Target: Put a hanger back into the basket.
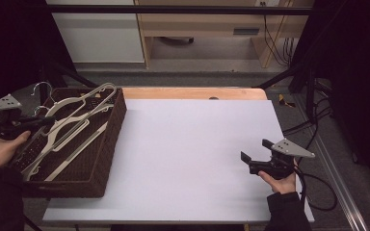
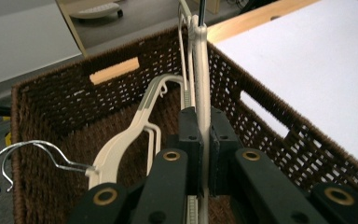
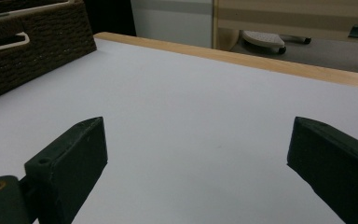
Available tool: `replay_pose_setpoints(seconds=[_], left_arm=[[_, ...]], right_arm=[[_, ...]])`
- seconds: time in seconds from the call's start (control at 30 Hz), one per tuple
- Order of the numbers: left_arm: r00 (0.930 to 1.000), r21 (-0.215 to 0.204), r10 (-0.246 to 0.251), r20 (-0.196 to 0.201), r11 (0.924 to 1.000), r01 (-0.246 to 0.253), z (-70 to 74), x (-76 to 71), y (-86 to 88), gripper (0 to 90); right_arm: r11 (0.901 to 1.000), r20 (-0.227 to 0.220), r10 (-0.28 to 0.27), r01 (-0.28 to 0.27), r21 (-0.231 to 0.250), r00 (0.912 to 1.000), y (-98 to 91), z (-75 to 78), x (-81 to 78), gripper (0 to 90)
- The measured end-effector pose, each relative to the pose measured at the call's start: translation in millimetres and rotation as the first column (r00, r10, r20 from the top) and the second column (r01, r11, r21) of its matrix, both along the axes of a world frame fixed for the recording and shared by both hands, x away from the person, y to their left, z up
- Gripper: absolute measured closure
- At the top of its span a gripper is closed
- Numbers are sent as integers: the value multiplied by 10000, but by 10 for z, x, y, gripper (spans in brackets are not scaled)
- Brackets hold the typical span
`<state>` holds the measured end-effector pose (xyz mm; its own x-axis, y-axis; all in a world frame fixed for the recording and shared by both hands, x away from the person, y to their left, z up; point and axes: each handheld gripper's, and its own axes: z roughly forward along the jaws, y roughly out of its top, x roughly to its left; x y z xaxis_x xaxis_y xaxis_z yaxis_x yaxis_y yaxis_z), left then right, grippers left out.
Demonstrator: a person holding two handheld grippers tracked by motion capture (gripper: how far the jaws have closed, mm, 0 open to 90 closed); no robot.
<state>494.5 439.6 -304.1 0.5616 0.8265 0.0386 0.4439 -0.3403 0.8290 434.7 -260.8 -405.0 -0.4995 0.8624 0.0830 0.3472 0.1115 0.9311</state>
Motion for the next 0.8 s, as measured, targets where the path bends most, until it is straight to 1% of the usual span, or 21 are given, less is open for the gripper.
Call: replay_pose_setpoints(seconds=[0.1,0.2,0.33,0.37,0.5,0.6,0.73,0.8], left_arm=[[9998,248,-100,-157,9996,104,-51,7,-2,860],[9994,344,-185,-293,9992,195,-105,18,-23,861],[9987,240,-233,-463,9994,244,-214,42,-70,861],[9985,293,-207,-513,9993,222,-242,49,-75,861],[9974,-22,-15,-723,10000,14,-386,59,-100,861],[9972,-267,121,-742,9995,-141,-461,56,-105,861],[9943,-204,322,-1017,9992,-345,-591,74,-132,860],[9928,-243,364,-1142,9989,-394,-637,83,-140,859]], right_arm=[[10000,24,-1,1,-68,10000,4,-6,5,53],[10000,4,-13,13,-51,10000,0,-4,4,52],[10000,-2,-1,1,-7,10000,0,-1,0,52],[10000,2,0,0,-12,10000,0,-1,0,53],[10000,-4,-2,2,-31,10000,-6,2,-1,53],[10000,-23,-8,8,-16,10000,-1,1,-2,53],[10000,-10,18,-18,-50,10000,6,-4,2,53],[10000,-21,16,-16,-37,10000,4,-1,0,53]])
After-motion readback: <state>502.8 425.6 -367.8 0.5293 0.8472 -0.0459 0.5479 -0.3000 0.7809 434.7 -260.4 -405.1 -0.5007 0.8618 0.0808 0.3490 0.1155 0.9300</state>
